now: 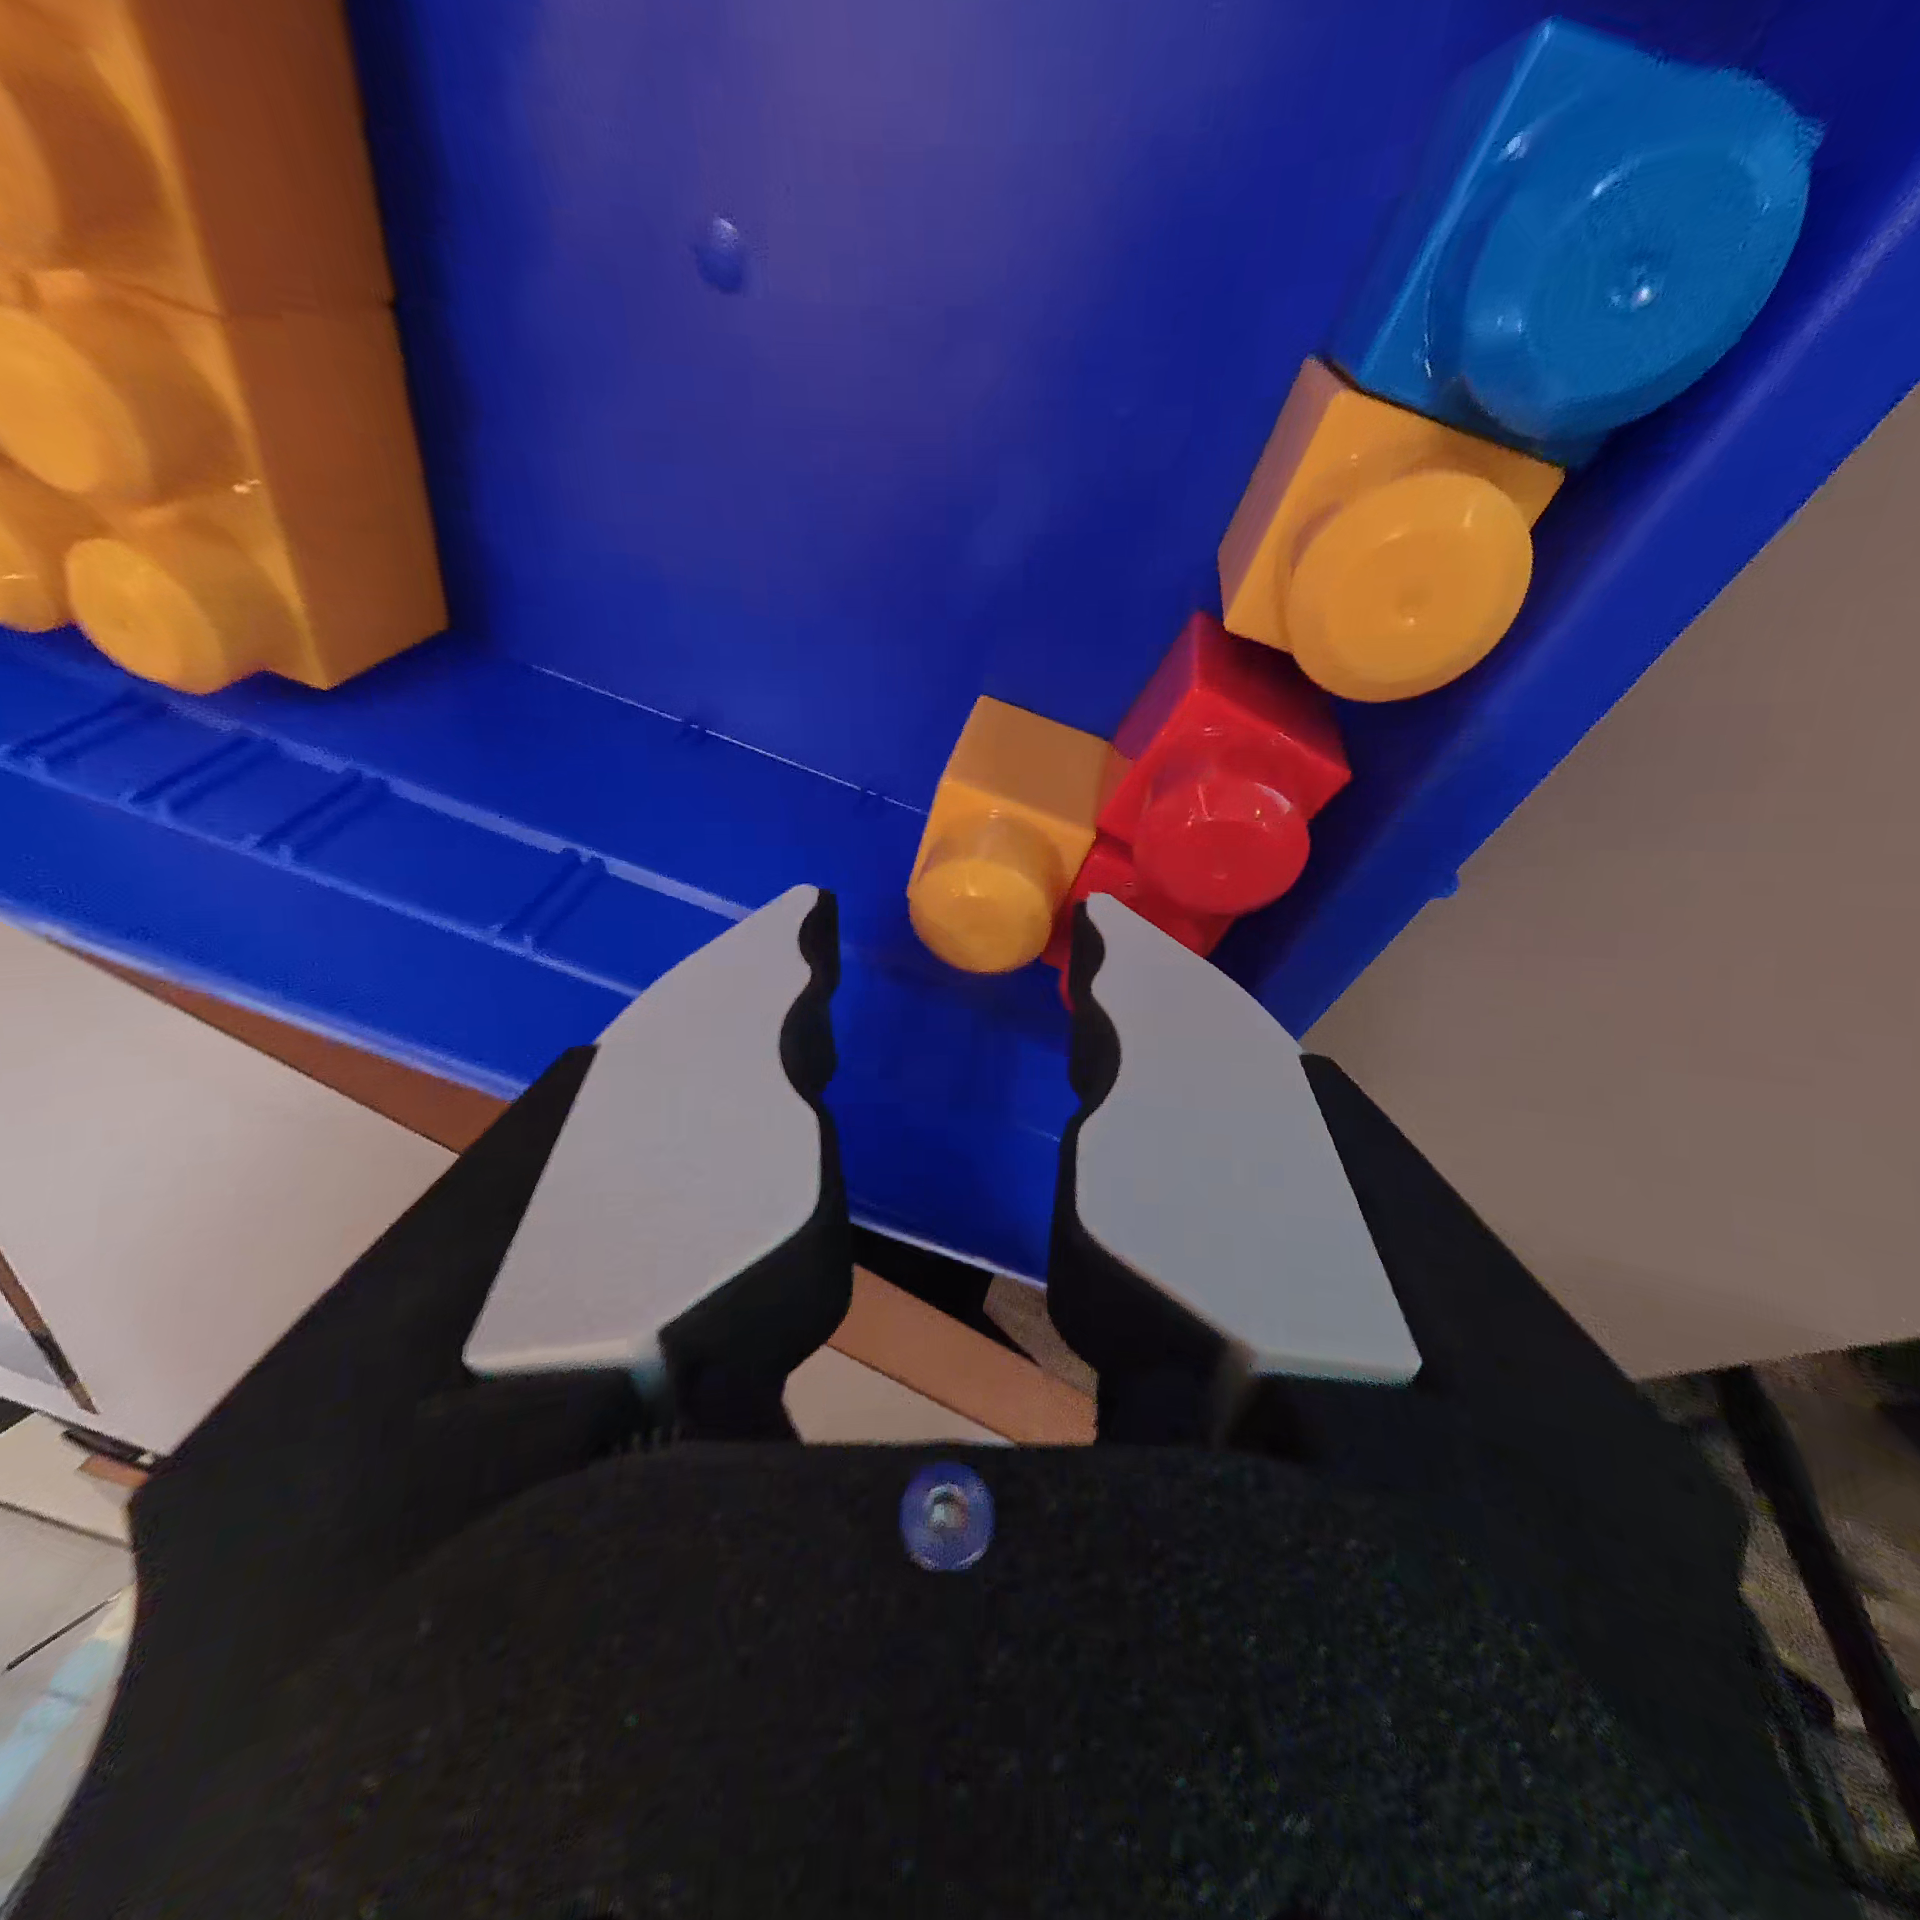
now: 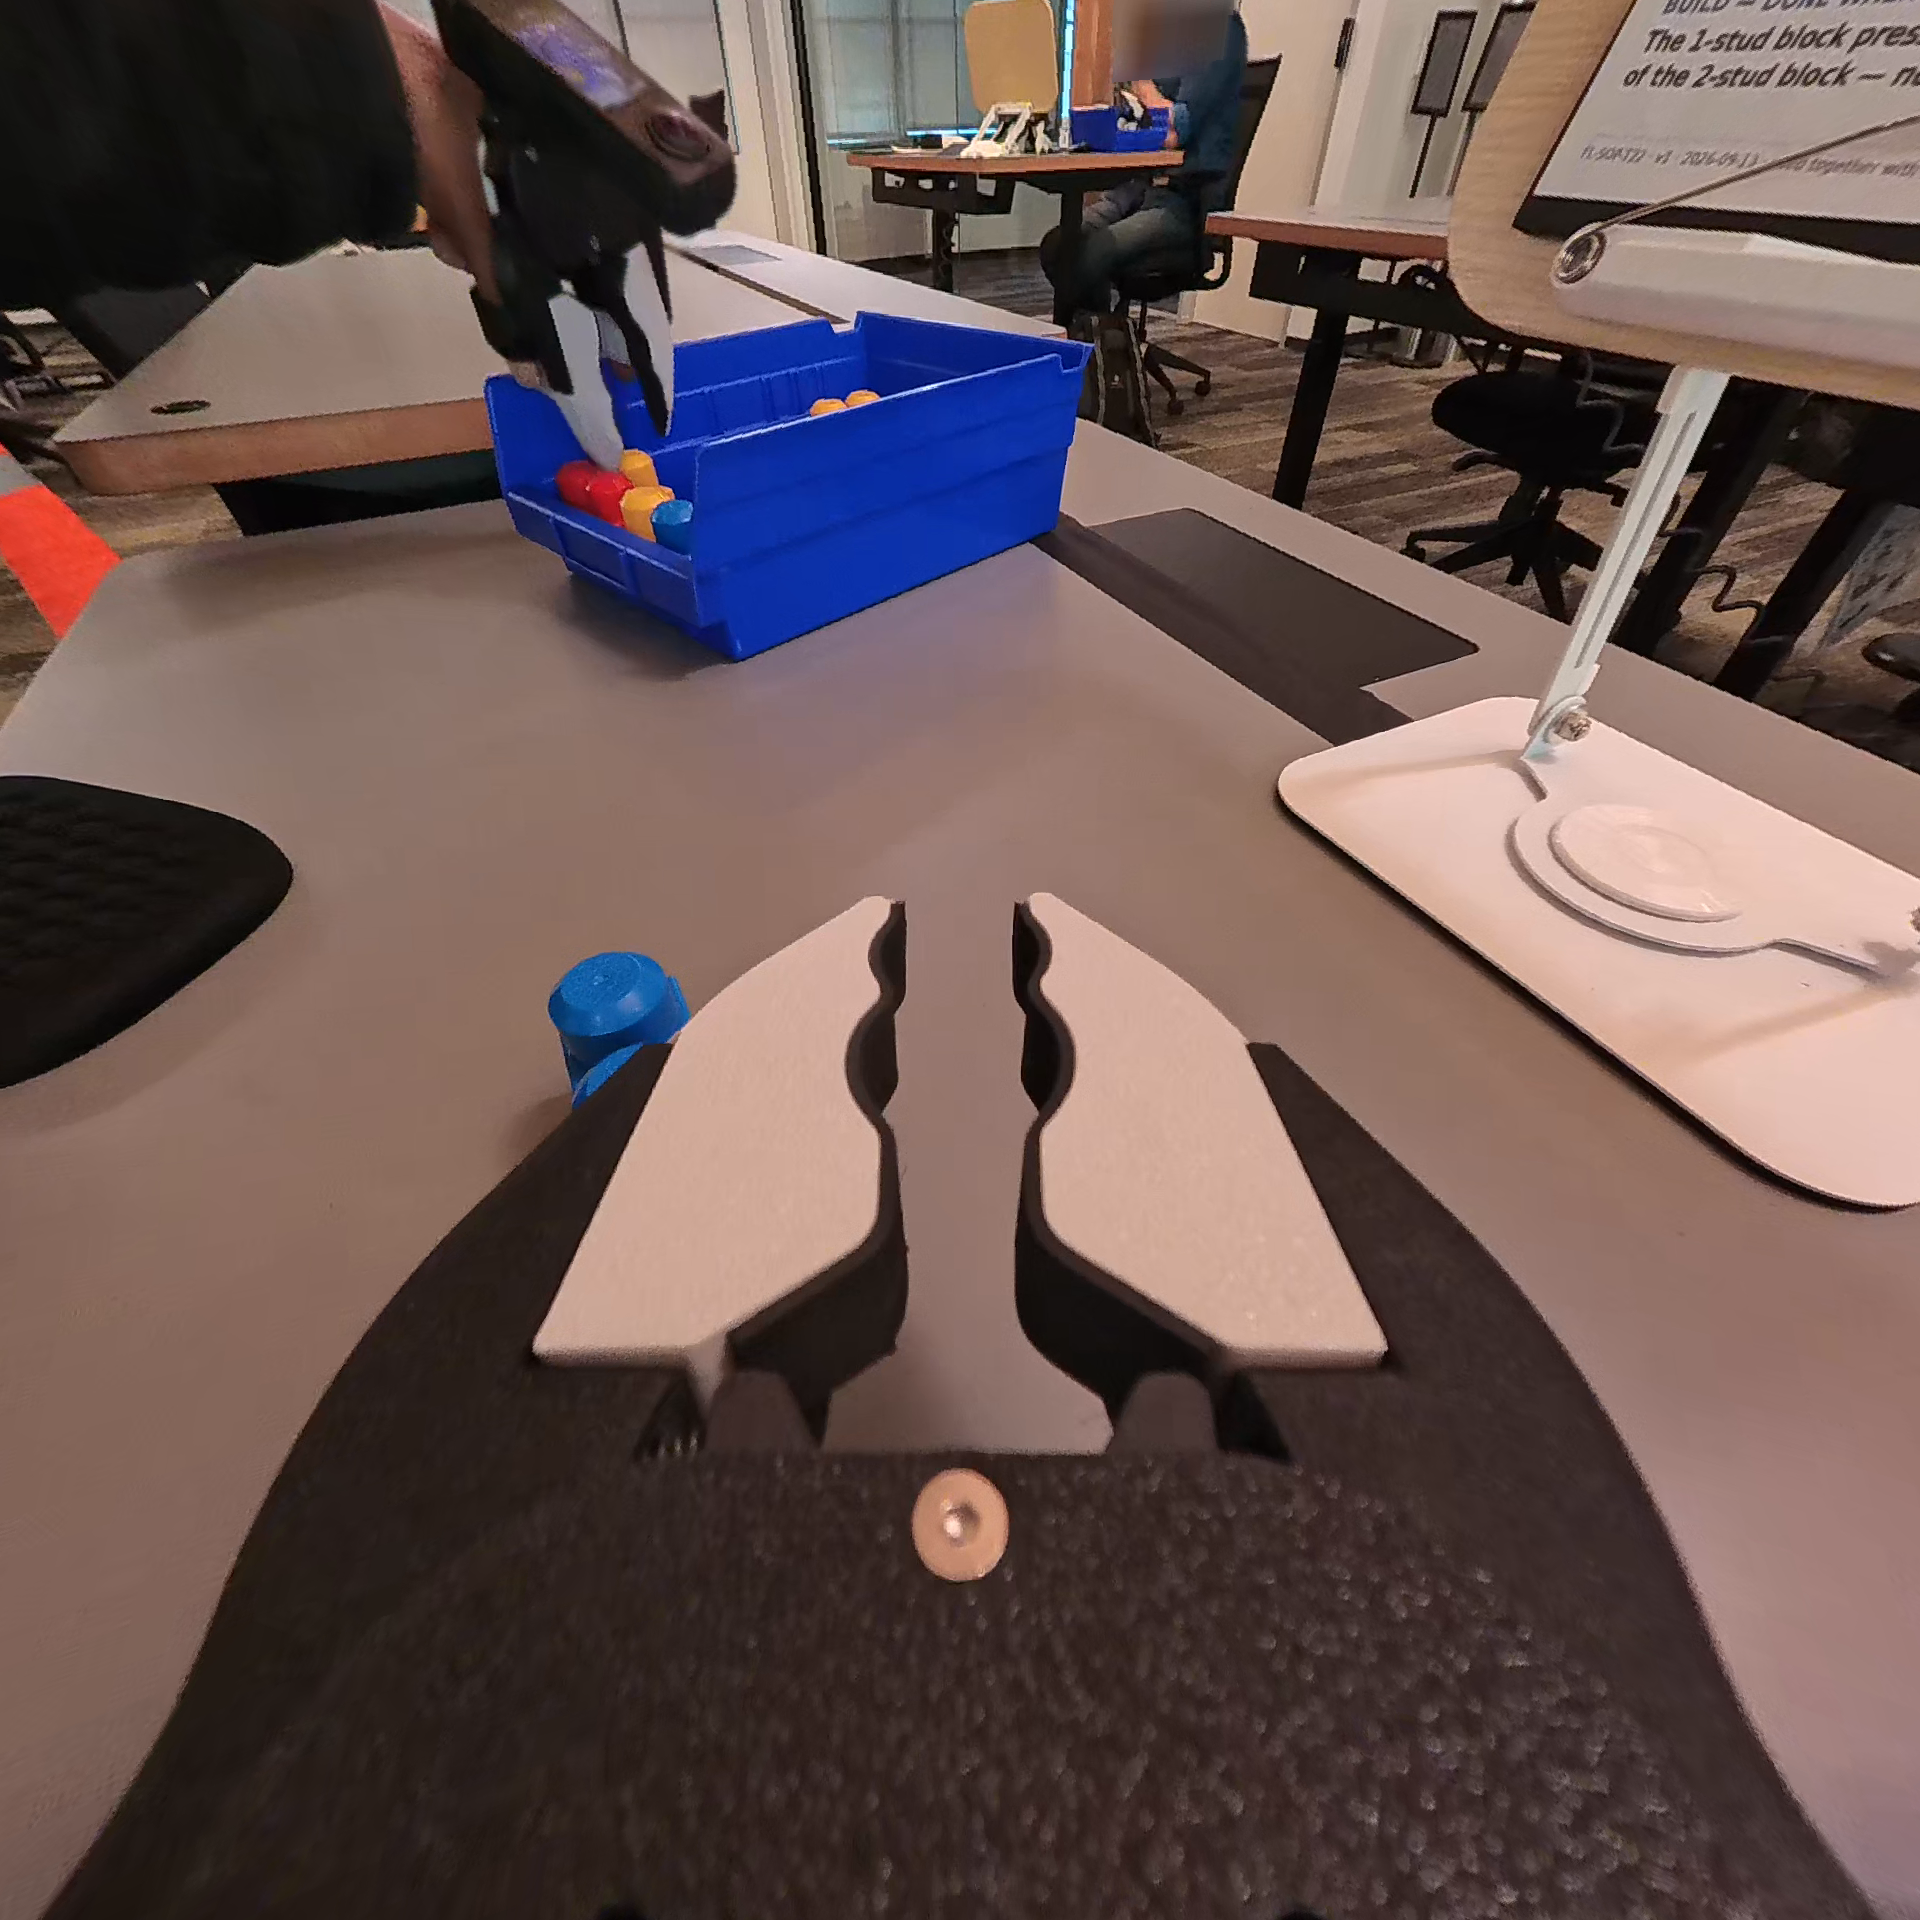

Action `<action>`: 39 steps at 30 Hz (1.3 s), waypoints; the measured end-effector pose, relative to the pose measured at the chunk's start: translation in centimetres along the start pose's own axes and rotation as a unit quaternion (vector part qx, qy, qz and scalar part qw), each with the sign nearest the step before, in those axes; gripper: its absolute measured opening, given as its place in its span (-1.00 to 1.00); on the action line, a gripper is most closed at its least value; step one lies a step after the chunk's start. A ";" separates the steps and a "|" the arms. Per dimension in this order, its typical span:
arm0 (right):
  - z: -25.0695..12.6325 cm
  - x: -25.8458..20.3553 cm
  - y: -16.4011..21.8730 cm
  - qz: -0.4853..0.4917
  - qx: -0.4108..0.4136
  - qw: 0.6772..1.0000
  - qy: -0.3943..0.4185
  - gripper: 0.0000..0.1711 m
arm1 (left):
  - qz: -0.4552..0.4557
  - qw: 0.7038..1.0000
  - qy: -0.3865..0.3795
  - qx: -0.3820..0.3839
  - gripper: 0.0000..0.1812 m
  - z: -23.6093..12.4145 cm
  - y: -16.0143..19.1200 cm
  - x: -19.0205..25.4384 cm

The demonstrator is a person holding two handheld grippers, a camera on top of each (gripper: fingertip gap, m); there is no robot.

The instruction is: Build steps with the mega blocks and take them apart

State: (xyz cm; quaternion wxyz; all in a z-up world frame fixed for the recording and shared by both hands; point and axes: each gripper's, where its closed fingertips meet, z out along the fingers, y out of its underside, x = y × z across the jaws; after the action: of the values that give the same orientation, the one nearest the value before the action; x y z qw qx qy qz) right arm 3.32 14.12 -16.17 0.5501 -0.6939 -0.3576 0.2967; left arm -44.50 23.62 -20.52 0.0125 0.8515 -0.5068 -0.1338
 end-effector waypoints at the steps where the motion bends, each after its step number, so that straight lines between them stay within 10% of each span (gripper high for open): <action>1: 0.0 0.0 0.0 0.000 -0.001 1.000 0.000 -0.77 | 0.008 1.000 0.002 -0.012 -0.52 0.3 0.1 0.1; 9: 0.1 0.0 0.3 -0.002 -0.009 1.000 0.000 -0.77 | 0.053 0.996 -0.015 -0.071 -0.67 1.2 -0.1 -0.4; 17: 0.0 0.2 -0.1 -0.001 0.000 1.000 0.004 -0.78 | 0.061 0.990 -0.101 0.078 -0.68 -6.8 -5.2 -0.5; 26: 0.3 0.0 0.2 -0.003 -0.007 1.000 0.003 -0.78 | 0.196 0.970 -0.073 0.126 -0.67 -15.1 -12.6 10.6; 39: -0.3 0.5 -0.3 -0.004 0.001 1.000 0.011 -0.78 | 0.358 0.930 0.026 0.079 -0.68 -9.7 -22.1 25.7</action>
State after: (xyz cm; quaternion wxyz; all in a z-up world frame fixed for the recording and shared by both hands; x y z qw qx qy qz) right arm 3.76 14.42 -15.81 0.5556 -0.6956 -0.3538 0.2869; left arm -11.60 11.03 -20.20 0.0058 0.6149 -0.7865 -0.0575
